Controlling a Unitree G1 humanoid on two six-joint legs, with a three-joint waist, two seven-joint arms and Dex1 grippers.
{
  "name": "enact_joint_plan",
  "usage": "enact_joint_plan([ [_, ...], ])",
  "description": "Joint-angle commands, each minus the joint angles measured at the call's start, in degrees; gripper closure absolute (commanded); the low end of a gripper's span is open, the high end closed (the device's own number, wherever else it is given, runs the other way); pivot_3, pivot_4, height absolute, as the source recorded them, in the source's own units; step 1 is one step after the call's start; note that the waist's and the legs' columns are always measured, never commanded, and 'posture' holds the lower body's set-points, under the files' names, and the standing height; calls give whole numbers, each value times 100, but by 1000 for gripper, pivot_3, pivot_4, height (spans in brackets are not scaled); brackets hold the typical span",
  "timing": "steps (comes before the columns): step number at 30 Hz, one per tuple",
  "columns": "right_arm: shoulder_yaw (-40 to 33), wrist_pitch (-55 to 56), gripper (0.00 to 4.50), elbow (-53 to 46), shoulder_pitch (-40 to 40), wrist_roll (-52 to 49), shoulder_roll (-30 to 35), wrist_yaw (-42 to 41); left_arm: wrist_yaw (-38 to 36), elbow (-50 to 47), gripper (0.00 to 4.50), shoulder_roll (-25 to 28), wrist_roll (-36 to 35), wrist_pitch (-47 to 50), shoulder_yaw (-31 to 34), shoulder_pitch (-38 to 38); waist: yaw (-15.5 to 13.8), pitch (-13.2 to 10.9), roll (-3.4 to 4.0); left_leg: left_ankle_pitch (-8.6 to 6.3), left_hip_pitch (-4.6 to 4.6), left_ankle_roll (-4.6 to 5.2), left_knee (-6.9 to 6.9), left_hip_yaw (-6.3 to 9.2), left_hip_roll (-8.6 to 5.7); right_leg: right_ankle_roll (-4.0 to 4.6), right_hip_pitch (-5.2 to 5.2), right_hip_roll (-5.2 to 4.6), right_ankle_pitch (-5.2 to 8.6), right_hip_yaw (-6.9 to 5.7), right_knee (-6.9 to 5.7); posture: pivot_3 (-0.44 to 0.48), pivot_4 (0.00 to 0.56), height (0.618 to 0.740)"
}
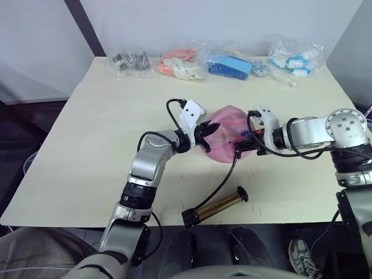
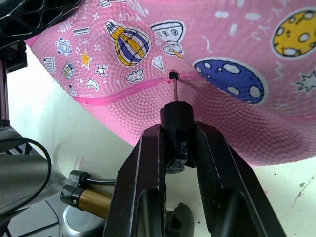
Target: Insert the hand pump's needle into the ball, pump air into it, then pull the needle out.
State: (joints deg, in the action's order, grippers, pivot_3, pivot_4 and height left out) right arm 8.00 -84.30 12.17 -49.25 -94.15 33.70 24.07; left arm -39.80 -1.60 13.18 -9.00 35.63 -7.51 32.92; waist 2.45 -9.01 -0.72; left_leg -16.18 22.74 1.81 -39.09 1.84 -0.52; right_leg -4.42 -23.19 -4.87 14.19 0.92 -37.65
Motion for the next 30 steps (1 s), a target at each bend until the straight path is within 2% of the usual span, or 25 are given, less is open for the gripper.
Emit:
enact_joint_plan([
  [1,-184,77,4177,70,-287,244,-346,-75,-321,11,4457,-120,-129,394,-756,-273,5,2,-1,0,-2,0,0,-1,1,1,0,1,0,1,0,0,150,736],
  [14,-771,-382,4177,779,-539,1399,-1146,-137,-264,15,4457,-151,-128,481,-726,-282,21,36,-25,0,-22,0,10,-13,24,17,3,29,-10,15,2,0,150,736],
  [20,-1266,-550,4177,949,-664,2107,-1584,-79,-205,27,4457,-173,-160,552,-698,-293,54,53,-38,0,-73,0,47,-35,32,22,27,40,-12,39,9,0,150,736],
  [22,-1413,-601,4177,966,-706,2293,-1720,-98,-183,30,4457,-193,-166,583,-685,-297,99,55,-37,0,-103,0,67,-38,34,23,52,41,-12,44,22,0,150,736],
  [30,-1766,-803,4177,839,-818,2928,-2247,-261,-123,40,4457,-259,-184,696,-633,-338,157,80,-34,0,-106,0,73,-40,80,58,54,90,-36,44,49,0,150,736],
])
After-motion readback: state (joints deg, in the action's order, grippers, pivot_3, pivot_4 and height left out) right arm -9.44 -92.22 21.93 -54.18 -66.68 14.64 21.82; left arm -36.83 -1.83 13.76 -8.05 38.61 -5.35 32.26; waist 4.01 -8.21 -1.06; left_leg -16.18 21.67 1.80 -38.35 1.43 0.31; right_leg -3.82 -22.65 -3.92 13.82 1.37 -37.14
